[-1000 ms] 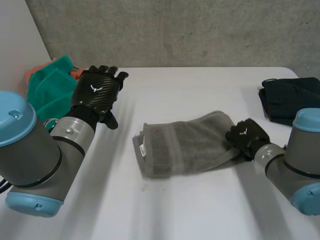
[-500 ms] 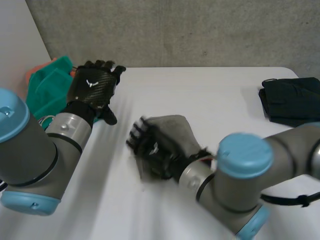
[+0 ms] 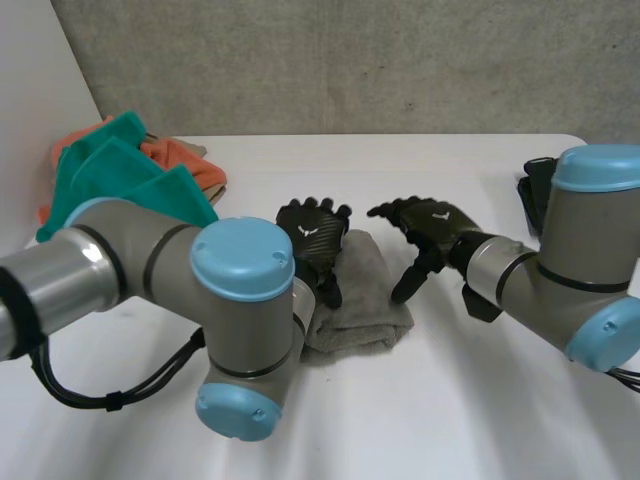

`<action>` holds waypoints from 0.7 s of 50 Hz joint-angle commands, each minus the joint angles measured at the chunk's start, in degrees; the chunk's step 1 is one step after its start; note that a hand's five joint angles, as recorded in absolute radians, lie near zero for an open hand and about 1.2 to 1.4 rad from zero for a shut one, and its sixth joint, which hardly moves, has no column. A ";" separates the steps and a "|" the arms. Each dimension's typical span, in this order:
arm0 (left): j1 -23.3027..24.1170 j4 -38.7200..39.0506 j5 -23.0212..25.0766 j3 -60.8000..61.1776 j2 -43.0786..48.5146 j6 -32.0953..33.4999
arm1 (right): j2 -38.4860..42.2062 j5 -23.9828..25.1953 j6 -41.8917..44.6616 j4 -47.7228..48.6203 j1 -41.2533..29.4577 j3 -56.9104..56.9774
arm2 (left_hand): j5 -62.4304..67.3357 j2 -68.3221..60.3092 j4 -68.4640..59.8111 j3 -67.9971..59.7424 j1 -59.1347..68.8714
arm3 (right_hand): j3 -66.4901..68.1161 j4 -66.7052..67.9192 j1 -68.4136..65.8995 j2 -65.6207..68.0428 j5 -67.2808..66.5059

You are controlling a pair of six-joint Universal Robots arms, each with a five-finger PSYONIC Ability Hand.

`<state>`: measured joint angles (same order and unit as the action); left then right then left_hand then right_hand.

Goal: Fold the laundry.

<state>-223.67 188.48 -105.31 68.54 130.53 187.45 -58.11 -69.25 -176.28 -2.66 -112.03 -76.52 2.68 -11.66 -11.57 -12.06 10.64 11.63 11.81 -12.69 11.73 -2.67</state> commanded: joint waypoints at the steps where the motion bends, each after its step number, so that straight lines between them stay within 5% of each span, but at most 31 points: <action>1: -4.49 -7.42 -3.94 -1.92 2.80 1.42 | 5.37 1.57 1.47 -0.15 -0.73 2.78 | 0.39 -1.42 -1.50 -1.01 2.43 | -1.63 -1.81 2.69 -1.73 2.67; 17: -5.73 -10.94 -1.30 0.72 1.83 4.33 | 10.39 -2.03 13.06 -0.94 -3.63 5.07 | -0.11 -0.91 -1.00 -0.51 1.93 | -1.63 -1.81 2.69 -1.73 2.67; 26: -5.90 -9.72 0.81 0.28 -7.66 4.33 | -0.05 -7.92 16.58 0.89 -5.56 0.07 | -0.95 -0.07 -0.16 0.33 1.09 | -1.63 -1.81 2.69 -1.73 2.67; 30: -6.60 -7.70 5.98 0.11 -11.79 4.50 | -4.02 -8.71 17.28 6.50 -7.05 -5.90 | -0.45 -0.58 -0.66 -0.17 1.59 | -1.63 -1.81 2.69 -1.73 2.67; 35: -9.06 -7.60 19.95 0.37 -15.74 4.15 | -5.26 -9.15 17.81 12.76 -11.45 -14.08 | -0.44 -0.58 -0.67 -0.17 1.59 | -1.63 -1.81 2.69 -1.73 2.67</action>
<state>-230.35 180.27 -99.16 68.70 119.15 191.85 -60.94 -77.94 -158.93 2.30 -119.00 -80.96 2.67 -11.66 -11.57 -12.06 10.65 11.63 11.81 -12.69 11.73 -2.67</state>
